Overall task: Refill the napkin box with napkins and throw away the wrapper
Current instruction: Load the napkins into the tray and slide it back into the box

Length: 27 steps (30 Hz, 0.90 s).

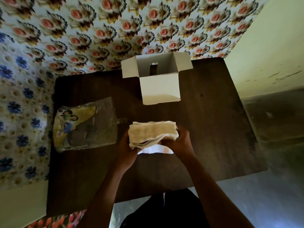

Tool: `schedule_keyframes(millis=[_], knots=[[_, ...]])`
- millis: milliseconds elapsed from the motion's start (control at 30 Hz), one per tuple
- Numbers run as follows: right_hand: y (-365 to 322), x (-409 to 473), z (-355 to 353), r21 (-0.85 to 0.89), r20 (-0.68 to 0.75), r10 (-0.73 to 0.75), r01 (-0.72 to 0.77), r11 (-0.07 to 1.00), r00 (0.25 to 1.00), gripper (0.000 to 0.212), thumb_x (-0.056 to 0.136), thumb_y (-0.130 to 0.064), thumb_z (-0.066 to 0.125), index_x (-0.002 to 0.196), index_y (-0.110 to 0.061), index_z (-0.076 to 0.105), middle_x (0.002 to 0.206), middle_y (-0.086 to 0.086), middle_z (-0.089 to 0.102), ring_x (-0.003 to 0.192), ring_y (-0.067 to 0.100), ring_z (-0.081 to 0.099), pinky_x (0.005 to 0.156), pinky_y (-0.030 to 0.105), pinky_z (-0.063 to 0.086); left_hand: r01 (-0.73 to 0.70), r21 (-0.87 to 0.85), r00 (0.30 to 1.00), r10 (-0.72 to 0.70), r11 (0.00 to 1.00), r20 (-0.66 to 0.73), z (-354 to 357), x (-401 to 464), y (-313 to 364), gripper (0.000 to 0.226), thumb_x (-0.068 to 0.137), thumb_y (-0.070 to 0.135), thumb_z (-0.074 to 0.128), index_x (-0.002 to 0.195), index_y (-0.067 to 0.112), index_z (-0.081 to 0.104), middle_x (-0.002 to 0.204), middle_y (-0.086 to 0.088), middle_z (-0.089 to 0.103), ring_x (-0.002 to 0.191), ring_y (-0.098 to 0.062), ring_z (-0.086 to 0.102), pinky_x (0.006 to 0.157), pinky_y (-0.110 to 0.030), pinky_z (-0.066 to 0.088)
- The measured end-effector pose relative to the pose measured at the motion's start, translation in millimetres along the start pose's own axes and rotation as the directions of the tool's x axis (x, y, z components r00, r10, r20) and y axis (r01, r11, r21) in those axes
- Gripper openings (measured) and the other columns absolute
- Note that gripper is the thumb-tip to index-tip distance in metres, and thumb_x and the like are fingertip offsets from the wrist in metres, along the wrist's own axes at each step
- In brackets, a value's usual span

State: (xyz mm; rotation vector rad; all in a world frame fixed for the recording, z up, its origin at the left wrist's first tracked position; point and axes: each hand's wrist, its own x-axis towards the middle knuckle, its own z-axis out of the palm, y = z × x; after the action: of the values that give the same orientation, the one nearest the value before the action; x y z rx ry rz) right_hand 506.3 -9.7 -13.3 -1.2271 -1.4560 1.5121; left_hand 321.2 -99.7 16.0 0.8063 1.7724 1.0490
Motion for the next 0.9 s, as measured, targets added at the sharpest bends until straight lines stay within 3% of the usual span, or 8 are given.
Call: schedule_keyframes(millis=[100,233,400,500,600,667,733,900], knots=[[10.8,0.5,-0.7,-0.095,0.041,0.021,-0.017,0.995,0.999,0.048,0.069,-0.007,0.091,0.112,0.000,0.069,0.104,0.008,0.077,0.098,0.020,0.076,0.085,0.034,0.061,-0.078,0.168,0.997,0.072,0.983,0.039,0.8,-8.0,3.9,0.059,0.090,-0.011,0.062,0.142,0.005,0.039,0.116,0.021,0.043,0.105,0.011,0.044,0.077,0.011,0.032],[25.6,1.1,-6.8,-0.287,0.084,0.106,-0.077,0.955,0.991,0.049,0.065,-0.015,0.091,0.109,-0.009,0.072,0.099,-0.004,0.077,0.093,0.003,0.074,0.081,0.025,0.059,-0.031,0.258,0.999,0.025,0.966,0.026,-0.7,-1.8,-15.7,0.074,0.090,-0.008,0.064,0.144,0.022,0.023,0.133,0.014,0.035,0.132,-0.008,0.037,0.084,0.012,0.027],[19.4,7.1,-10.6,-0.350,0.109,0.188,-0.139,0.926,0.976,0.034,0.075,-0.009,0.087,0.105,-0.011,0.071,0.087,-0.021,0.065,0.079,-0.024,0.061,0.069,0.003,0.047,-0.038,0.242,0.998,0.026,0.969,0.051,-2.1,2.6,-13.3,0.065,0.093,0.011,0.066,0.146,0.020,0.029,0.146,0.005,0.037,0.139,-0.014,0.036,0.105,-0.018,0.035],[-2.7,7.7,-18.2,-0.248,0.122,0.154,-0.120,0.961,0.980,0.051,0.071,-0.010,0.088,0.117,-0.013,0.067,0.103,-0.011,0.072,0.098,-0.007,0.069,0.085,0.024,0.056,-0.017,0.200,0.996,0.000,0.980,0.086,-6.8,1.3,0.6,0.058,0.093,0.033,0.068,0.144,0.013,0.048,0.149,0.007,0.047,0.142,-0.009,0.042,0.109,-0.010,0.037],[-28.7,0.1,-28.5,-0.099,0.172,0.107,-0.091,0.991,0.979,0.066,0.071,-0.020,0.085,0.130,-0.007,0.059,0.124,0.007,0.070,0.118,0.021,0.067,0.096,0.041,0.056,-0.038,0.138,0.995,0.025,0.990,0.100,-14.0,-6.2,19.8,0.054,0.094,0.026,0.067,0.137,0.049,0.041,0.138,0.028,0.047,0.123,0.024,0.044,0.107,-0.007,0.038],[-46.8,-2.6,-32.6,-0.044,0.194,0.093,-0.086,0.995,0.977,0.059,0.076,-0.016,0.082,0.130,-0.004,0.059,0.124,0.011,0.070,0.118,0.027,0.067,0.096,0.042,0.057,-0.056,0.086,0.993,0.047,0.995,0.107,-17.0,-8.2,34.9,0.064,0.093,0.028,0.069,0.140,0.056,0.035,0.146,0.026,0.043,0.133,0.016,0.042,0.114,-0.019,0.036],[-66.2,-1.5,-36.6,-0.017,0.191,0.105,-0.103,0.994,0.976,0.052,0.077,-0.008,0.080,0.126,-0.006,0.062,0.119,0.009,0.073,0.114,0.026,0.069,0.094,0.042,0.058,-0.066,0.064,0.995,0.060,0.996,0.082,-17.6,-7.3,50.6,0.071,0.091,0.034,0.070,0.150,0.040,0.031,0.152,0.017,0.039,0.140,-0.003,0.040,0.117,-0.032,0.036],[-113.1,29.0,-45.0,-0.030,0.145,0.071,-0.068,0.997,0.987,0.046,0.077,-0.003,0.079,0.120,-0.010,0.065,0.114,0.008,0.074,0.108,0.025,0.071,0.090,0.046,0.060,-0.137,0.148,0.990,0.134,0.979,0.032,-18.2,16.5,107.9,0.054,0.091,0.037,0.068,0.135,0.041,0.038,0.114,0.037,0.046,0.098,0.019,0.047,0.077,0.000,0.041]])
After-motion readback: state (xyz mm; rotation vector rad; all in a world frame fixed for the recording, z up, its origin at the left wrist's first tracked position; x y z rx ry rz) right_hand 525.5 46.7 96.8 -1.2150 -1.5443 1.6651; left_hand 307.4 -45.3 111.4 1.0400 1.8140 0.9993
